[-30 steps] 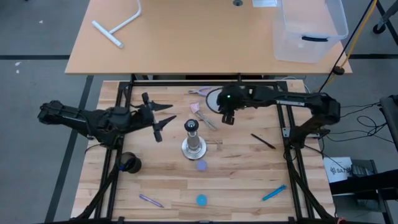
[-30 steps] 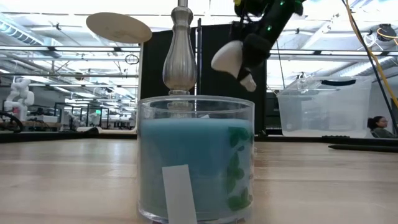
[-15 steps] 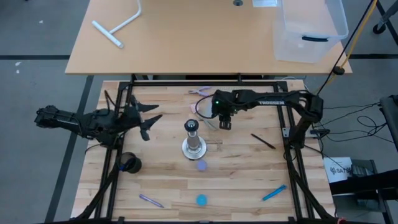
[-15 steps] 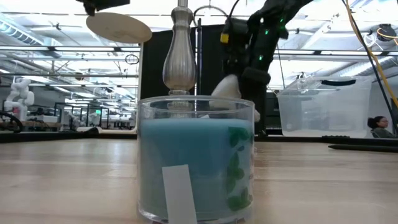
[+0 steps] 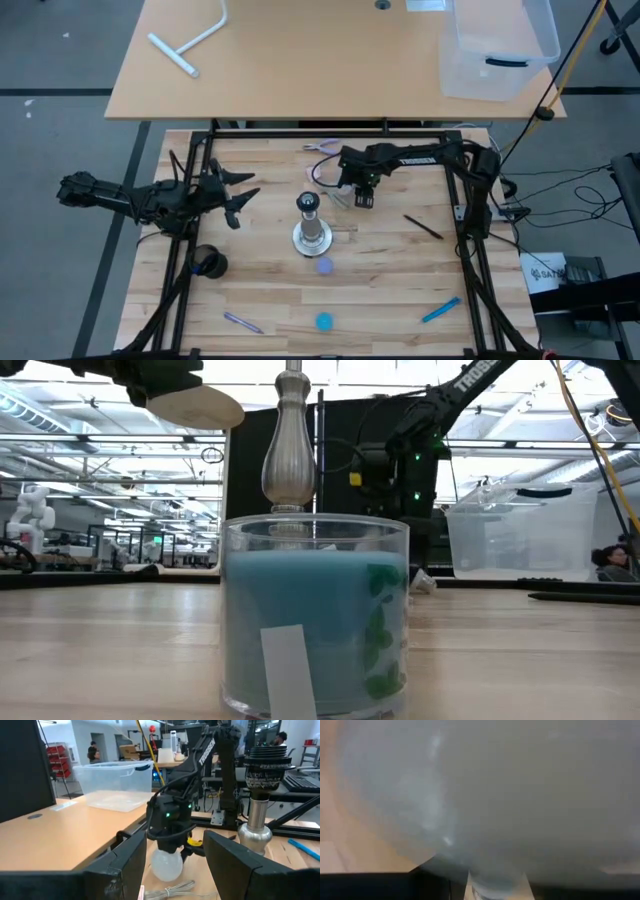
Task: Screw lightbulb
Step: Remove the lightbulb from the silver lamp socket
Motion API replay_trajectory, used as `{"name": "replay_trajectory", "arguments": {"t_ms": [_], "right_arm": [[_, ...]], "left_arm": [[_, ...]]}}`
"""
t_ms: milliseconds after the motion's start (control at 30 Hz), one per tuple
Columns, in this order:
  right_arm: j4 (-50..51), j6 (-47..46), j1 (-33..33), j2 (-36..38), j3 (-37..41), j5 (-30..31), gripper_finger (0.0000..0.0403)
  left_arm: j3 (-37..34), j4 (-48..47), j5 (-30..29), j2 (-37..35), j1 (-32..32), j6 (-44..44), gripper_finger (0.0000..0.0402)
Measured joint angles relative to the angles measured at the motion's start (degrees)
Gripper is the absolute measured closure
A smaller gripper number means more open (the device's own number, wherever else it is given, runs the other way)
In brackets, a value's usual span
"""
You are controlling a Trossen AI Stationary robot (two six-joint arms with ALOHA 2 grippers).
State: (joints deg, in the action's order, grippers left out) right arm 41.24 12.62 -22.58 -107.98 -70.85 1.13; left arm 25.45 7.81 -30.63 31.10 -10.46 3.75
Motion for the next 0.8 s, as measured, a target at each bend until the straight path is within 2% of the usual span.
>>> {"name": "replay_trajectory", "arguments": {"t_ms": [533, 800], "right_arm": [[-1.2, 0.1, -0.3, -1.8, 0.0, 0.0, 0.0242], [-1.6, 0.6, 0.7, -2.0, 0.0, 0.0, 0.0189]], "left_arm": [[0.0, -1.4, 0.0, 0.0, 0.0, -0.3, 0.02], [0.0, -1.4, 0.0, 0.0, 0.0, -0.3, 0.02]]}}
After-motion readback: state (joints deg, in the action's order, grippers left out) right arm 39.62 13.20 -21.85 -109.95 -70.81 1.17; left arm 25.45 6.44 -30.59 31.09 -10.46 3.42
